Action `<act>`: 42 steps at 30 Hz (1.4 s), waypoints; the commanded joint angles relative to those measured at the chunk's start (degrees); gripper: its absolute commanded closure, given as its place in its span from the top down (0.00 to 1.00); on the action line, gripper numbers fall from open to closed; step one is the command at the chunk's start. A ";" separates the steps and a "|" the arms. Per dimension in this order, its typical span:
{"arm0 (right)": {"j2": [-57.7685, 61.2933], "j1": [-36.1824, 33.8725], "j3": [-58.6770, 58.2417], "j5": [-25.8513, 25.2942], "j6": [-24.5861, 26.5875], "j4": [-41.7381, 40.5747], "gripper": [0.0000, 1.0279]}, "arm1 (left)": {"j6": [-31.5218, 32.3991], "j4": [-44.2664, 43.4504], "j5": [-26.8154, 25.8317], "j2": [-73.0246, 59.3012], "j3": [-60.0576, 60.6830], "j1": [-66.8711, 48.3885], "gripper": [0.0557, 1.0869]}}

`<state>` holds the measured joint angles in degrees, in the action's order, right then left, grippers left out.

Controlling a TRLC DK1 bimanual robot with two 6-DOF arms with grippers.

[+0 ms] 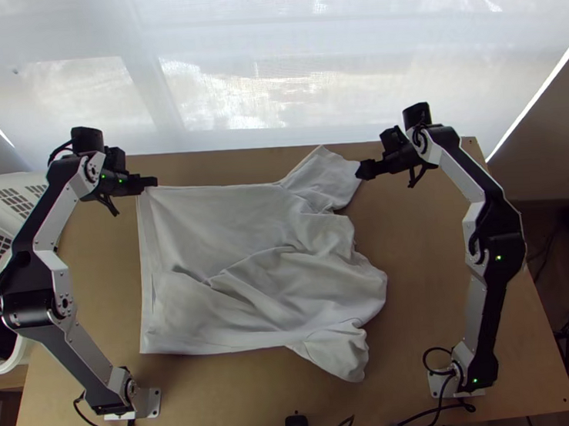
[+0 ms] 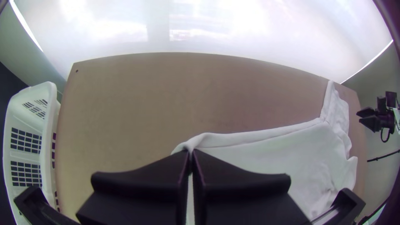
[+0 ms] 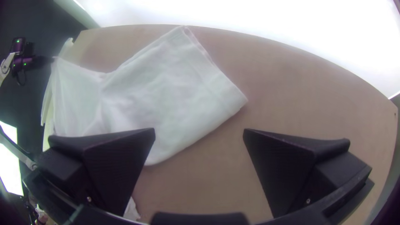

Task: Fold the t-shirt

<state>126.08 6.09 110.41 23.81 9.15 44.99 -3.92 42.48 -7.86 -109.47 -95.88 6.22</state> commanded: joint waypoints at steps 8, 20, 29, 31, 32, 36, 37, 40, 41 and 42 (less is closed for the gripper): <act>16.74 0.07 17.91 0.36 -4.14 1.77 0.95 | -2.40 -0.38 0.12 -1.97 -4.85 -0.15 0.03; 17.88 0.86 18.35 0.36 -4.05 2.12 0.64 | -3.28 -0.47 0.12 -2.59 -5.11 0.11 0.03; 15.07 0.77 16.94 0.36 -2.64 4.23 0.03 | -3.20 -0.29 0.04 -2.94 -6.17 0.20 0.03; 13.58 0.68 16.94 0.27 -2.56 4.23 0.03 | -3.20 -0.20 0.04 -2.77 -6.17 0.29 0.03; 12.87 0.50 17.21 0.27 -2.56 4.23 0.03 | -3.20 -0.20 0.04 -2.68 -6.17 0.29 0.03; 9.97 -0.20 18.35 0.27 -2.56 4.23 0.03 | -3.28 -0.20 -0.05 -2.06 -6.69 0.37 0.03; 9.09 -0.29 18.53 0.27 -2.64 4.23 0.03 | -3.28 -0.20 -0.14 -1.97 -7.13 0.37 0.03; 6.81 -0.81 19.14 0.27 -2.56 4.23 0.03 | -3.28 -0.20 -0.40 -1.62 -8.01 0.64 0.03; 6.28 -0.99 19.49 0.27 -2.56 4.23 0.03 | -3.37 -0.20 -0.49 -1.54 -8.19 0.73 0.03; 6.02 -1.08 20.11 0.27 -2.56 4.23 0.03 | -3.46 -0.20 -0.67 -1.45 -8.27 0.73 0.03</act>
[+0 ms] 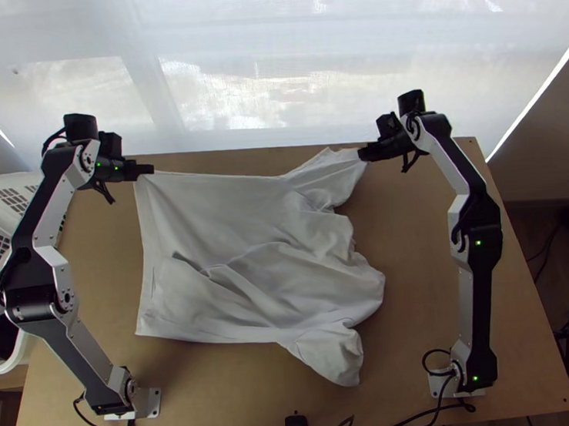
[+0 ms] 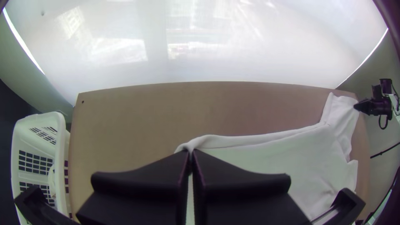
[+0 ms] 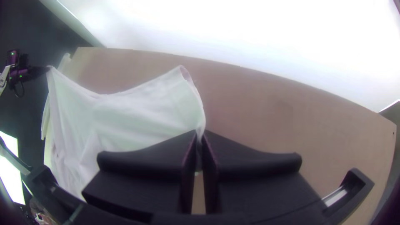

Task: Fold the t-shirt

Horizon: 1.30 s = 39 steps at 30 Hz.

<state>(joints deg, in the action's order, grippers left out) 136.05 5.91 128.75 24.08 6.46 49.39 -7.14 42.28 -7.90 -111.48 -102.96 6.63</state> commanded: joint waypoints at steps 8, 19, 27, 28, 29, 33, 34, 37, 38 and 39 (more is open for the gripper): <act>-4.65 -1.08 6.95 -0.26 0.13 -1.05 0.03 | -0.42 -0.18 -1.68 1.27 -1.37 0.22 0.03; -9.05 1.73 6.87 -3.42 -0.48 -8.25 0.03 | 0.81 -4.31 -1.77 4.87 0.92 1.10 0.03; -7.90 4.72 4.67 -5.88 -0.13 -12.65 0.03 | 2.13 -15.04 -1.94 6.98 7.33 0.93 0.03; -7.82 5.16 4.41 -7.02 -0.04 -13.44 0.03 | 2.39 -16.53 -1.94 7.42 8.21 0.93 0.03; -7.82 5.69 3.88 -8.17 0.05 -14.76 0.03 | 2.83 -17.94 -1.85 7.95 9.18 1.01 0.03; -9.05 7.36 2.03 -13.70 0.40 -21.17 0.03 | 4.41 -23.12 -0.80 10.58 12.08 1.80 0.03; -9.13 7.80 1.86 -15.02 0.84 -22.23 0.03 | 4.50 -24.26 -0.36 11.29 12.78 1.89 0.03; -10.10 9.38 1.15 -18.80 2.68 -25.83 0.03 | 4.85 -27.34 1.31 13.22 14.63 2.24 0.03; -10.28 9.73 1.07 -19.59 2.86 -27.06 0.03 | 5.03 -28.57 1.75 13.83 15.24 2.33 0.03; -10.36 10.08 1.07 -20.21 3.12 -28.12 0.03 | 5.03 -29.71 2.45 14.54 15.95 2.42 0.03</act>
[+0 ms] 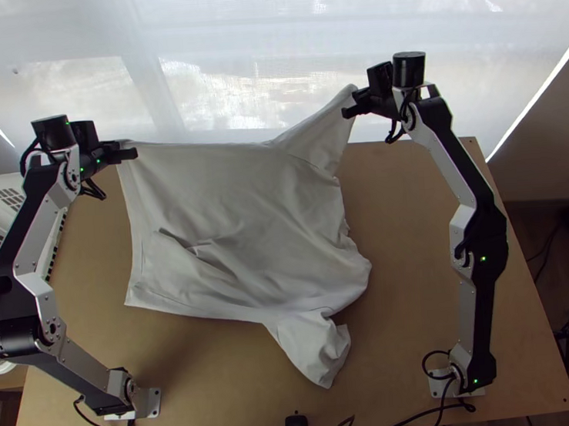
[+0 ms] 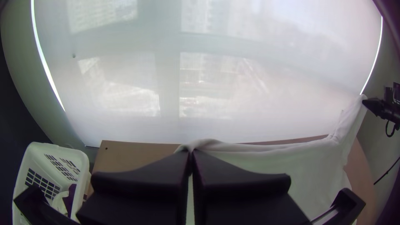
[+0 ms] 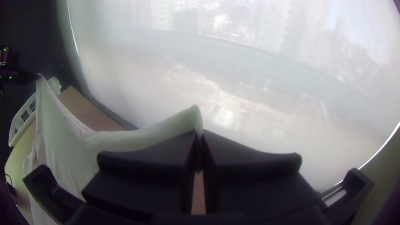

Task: Fold the t-shirt

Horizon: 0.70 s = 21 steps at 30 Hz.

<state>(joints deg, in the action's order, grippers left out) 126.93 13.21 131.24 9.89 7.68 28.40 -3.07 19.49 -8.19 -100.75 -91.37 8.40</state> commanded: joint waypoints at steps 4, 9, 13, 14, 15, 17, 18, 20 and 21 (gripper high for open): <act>-2.66 4.45 -3.36 -10.59 4.97 -10.47 0.03 | 1.75 -11.75 4.41 4.95 6.29 1.35 0.03; -7.93 6.21 -14.17 -12.97 9.98 -22.43 0.03 | 2.37 -15.00 4.93 4.95 7.35 0.91 0.03; -11.27 6.74 -18.92 -14.46 11.13 -28.14 0.03 | 2.46 -17.64 5.46 5.12 8.67 0.21 0.03; -11.71 6.83 -19.09 -14.55 11.13 -28.32 0.03 | 2.90 -17.64 5.46 5.39 8.67 0.03 0.03; -12.24 6.74 -19.00 -14.72 11.13 -28.32 0.03 | 3.16 -17.64 5.46 5.74 8.58 -0.05 0.03; -13.47 6.83 -19.27 -15.08 11.13 -28.32 0.03 | 3.51 -16.94 5.46 6.71 8.58 -0.41 0.03; -14.26 6.74 -19.53 -15.16 11.04 -28.32 0.03 | 3.51 -16.59 5.46 7.23 8.58 -0.58 0.03; -16.10 6.74 -20.59 -15.25 11.04 -28.32 0.03 | 3.51 -15.79 5.46 8.55 8.76 -0.85 0.03; -16.98 6.65 -21.20 -15.34 11.04 -28.32 0.03 | 3.51 -15.71 5.55 9.26 8.84 -0.85 0.03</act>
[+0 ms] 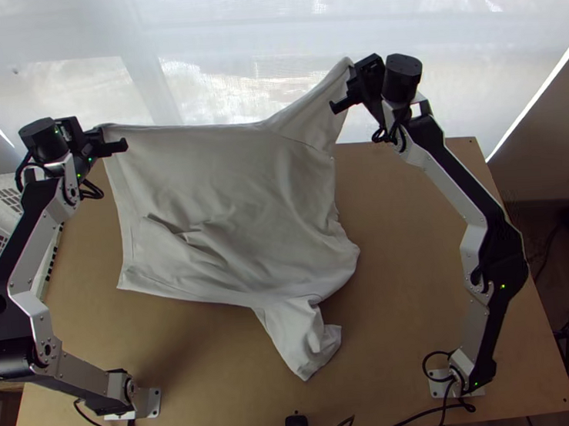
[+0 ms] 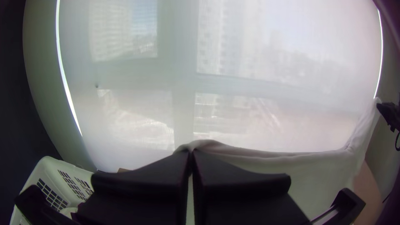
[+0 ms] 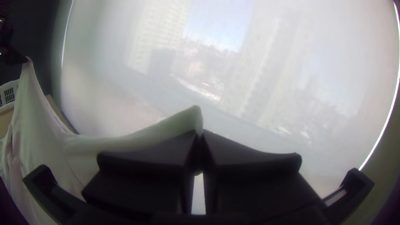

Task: Fold the t-shirt

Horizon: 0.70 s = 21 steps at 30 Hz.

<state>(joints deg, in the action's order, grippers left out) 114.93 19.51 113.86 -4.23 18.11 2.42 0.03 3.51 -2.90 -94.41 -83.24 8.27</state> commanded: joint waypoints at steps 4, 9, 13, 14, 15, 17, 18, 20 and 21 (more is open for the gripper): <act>-6.92 -0.17 -5.85 -1.22 0.88 -2.24 0.03 | 0.06 0.27 0.35 3.88 0.54 -0.27 0.03; -7.97 -0.44 -9.54 -1.22 0.52 -1.98 0.03 | -1.53 2.64 0.35 1.51 0.62 -0.27 0.03; -9.03 0.09 -13.23 -1.22 0.35 -1.80 0.03 | -3.55 2.82 0.26 -0.16 2.56 -0.80 0.03; -9.47 0.27 -14.02 -1.22 0.35 -1.80 0.03 | -4.16 2.82 0.17 -0.25 3.35 -0.89 0.03; -9.82 0.36 -14.81 -1.22 0.35 -1.71 0.03 | -4.52 2.73 0.08 -0.42 4.05 -0.89 0.03; -10.78 0.53 -16.48 -1.13 0.26 -1.71 0.03 | -4.78 2.38 -0.09 -0.42 5.55 -0.89 0.03; -11.14 0.53 -17.10 -1.13 0.17 -1.71 0.03 | -4.95 2.20 -0.09 -0.42 6.25 -0.89 0.03; -12.01 0.53 -18.41 -1.13 0.08 -1.62 0.03 | -5.04 2.03 -0.09 -0.34 7.30 -0.80 0.03; -12.37 0.53 -19.12 -1.13 0.08 -1.54 0.02 | -5.13 1.94 -0.09 -0.25 7.74 -0.71 0.03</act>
<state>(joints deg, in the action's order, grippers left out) 105.06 19.77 99.53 -5.39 18.50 0.60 -3.95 5.89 -2.74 -94.21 -78.83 7.55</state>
